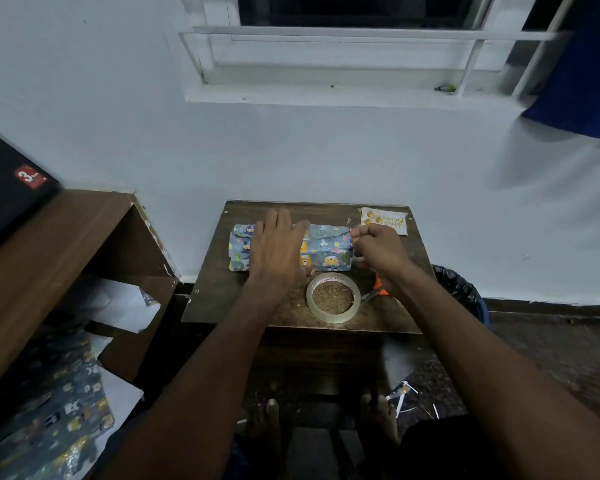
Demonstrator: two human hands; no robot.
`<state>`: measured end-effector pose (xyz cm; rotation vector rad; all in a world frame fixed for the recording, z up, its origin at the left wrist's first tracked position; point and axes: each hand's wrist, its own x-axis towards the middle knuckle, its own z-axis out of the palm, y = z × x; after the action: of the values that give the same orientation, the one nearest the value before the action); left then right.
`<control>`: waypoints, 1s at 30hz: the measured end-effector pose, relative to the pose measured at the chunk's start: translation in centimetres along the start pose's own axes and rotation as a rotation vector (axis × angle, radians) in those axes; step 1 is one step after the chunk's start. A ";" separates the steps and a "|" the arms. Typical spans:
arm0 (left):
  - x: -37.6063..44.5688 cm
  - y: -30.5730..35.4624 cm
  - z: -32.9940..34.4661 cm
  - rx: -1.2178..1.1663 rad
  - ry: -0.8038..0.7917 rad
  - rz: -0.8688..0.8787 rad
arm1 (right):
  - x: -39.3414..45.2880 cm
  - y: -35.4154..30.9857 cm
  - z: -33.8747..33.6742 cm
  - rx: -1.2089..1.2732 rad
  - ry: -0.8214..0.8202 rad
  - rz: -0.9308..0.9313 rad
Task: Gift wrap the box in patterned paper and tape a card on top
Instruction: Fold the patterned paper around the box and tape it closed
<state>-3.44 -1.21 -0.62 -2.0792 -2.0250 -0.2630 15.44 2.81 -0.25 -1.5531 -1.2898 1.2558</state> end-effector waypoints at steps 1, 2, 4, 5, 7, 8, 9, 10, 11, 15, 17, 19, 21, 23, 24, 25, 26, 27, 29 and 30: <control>0.0 -0.1 0.0 -0.021 -0.012 -0.008 | -0.1 -0.3 0.3 0.042 0.001 0.040; 0.0 -0.2 0.0 -0.041 -0.020 -0.015 | 0.0 -0.6 0.5 0.080 0.003 0.075; 0.0 -0.3 0.0 -0.067 -0.030 -0.020 | 0.0 -1.1 0.7 0.177 0.017 0.134; 0.0 -0.3 -0.1 -0.075 -0.034 -0.021 | 0.0 -1.2 0.8 0.228 0.024 0.157; 0.0 -0.3 -0.2 -0.093 -0.049 -0.030 | 0.1 -1.3 0.8 0.285 0.038 0.185; 0.1 -0.4 -0.2 -0.103 -0.054 -0.035 | 0.1 -1.2 0.7 0.300 0.043 0.194; 0.1 -0.4 -0.2 -0.110 -0.054 -0.039 | 0.0 -1.2 0.7 0.311 0.047 0.199; 0.1 -0.4 -0.2 -0.116 -0.054 -0.041 | 0.0 -1.2 0.6 0.322 0.048 0.201; 0.1 -0.4 -0.2 -0.120 -0.054 -0.043 | 0.0 -1.2 0.6 0.328 0.047 0.207; 0.2 -0.3 -0.2 -0.125 -0.060 -0.048 | 0.4 -1.1 0.6 0.343 0.025 0.247; 0.2 -0.2 -0.2 -0.125 -0.059 -0.045 | 0.8 -0.9 0.6 0.368 -0.006 0.299; 0.2 -0.1 -0.1 -0.129 -0.058 -0.040 | 1.0 -0.8 0.7 0.400 -0.037 0.350; 0.3 -0.1 -0.1 -0.137 -0.056 -0.041 | 1.1 -0.8 1.0 0.402 -0.047 0.364; 0.4 0.1 -0.1 -0.148 -0.059 -0.045 | 1.1 -0.8 1.1 0.356 -0.032 0.355; 0.5 0.2 0.0 -0.158 -0.059 -0.049 | 1.2 -0.8 1.1 0.335 -0.018 0.343; 0.6 0.3 0.0 -0.171 -0.058 -0.055 | 1.3 -0.9 1.1 0.321 -0.005 0.327; 0.7 0.5 0.0 -0.181 -0.056 -0.062 | 1.3 -0.9 1.0 0.312 0.003 0.312; 0.8 0.6 0.0 -0.185 -0.057 -0.070 | 1.3 -1.0 0.9 0.306 0.005 0.301; 0.9 0.9 0.0 -0.180 -0.058 -0.081 | 1.3 -1.0 0.7 0.296 0.006 0.296; 1.0 1.1 0.0 -0.184 -0.059 -0.085 | 1.3 -0.9 0.7 0.289 0.007 0.296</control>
<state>-2.29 -0.30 -0.37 -2.1315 -2.2030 -0.4234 14.58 4.24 0.20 -1.5701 -0.8476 1.5430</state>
